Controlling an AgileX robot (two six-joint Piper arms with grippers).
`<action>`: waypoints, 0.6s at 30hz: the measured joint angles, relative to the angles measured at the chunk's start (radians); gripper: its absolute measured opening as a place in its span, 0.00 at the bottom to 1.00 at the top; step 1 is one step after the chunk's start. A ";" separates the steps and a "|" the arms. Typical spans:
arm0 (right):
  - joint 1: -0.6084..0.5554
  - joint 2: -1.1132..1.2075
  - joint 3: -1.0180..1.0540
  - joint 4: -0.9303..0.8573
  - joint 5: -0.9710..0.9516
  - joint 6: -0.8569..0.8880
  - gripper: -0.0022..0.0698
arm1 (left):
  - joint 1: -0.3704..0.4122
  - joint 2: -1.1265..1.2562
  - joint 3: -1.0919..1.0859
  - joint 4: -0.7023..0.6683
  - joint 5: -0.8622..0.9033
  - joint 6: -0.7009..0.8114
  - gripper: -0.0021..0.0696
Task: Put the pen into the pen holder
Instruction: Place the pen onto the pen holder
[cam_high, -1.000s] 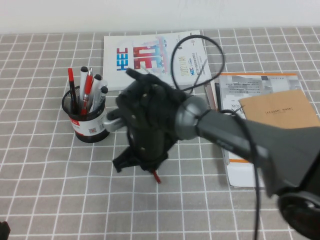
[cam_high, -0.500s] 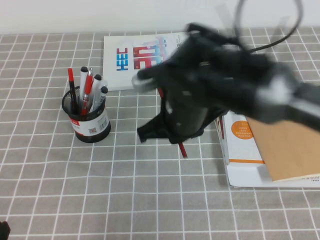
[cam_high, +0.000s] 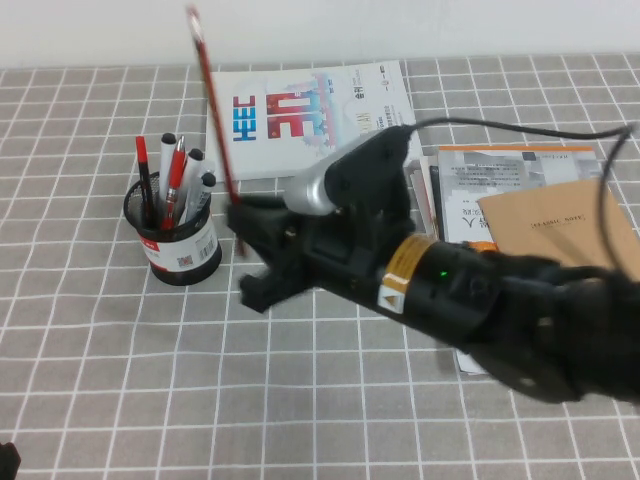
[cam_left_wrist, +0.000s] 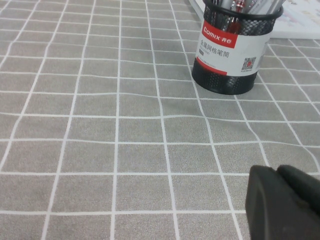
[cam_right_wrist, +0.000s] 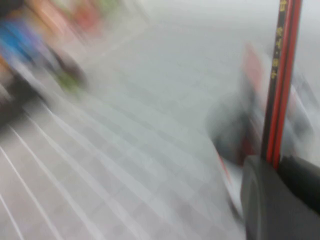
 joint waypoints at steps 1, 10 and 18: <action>0.000 0.029 -0.002 0.008 -0.102 -0.023 0.04 | 0.000 0.000 0.000 0.000 0.000 0.000 0.02; -0.002 0.372 -0.316 0.054 -0.307 -0.091 0.04 | 0.000 0.000 0.000 0.000 0.000 0.000 0.02; -0.002 0.604 -0.617 0.130 -0.189 -0.186 0.04 | 0.000 0.000 0.000 0.000 0.000 0.000 0.02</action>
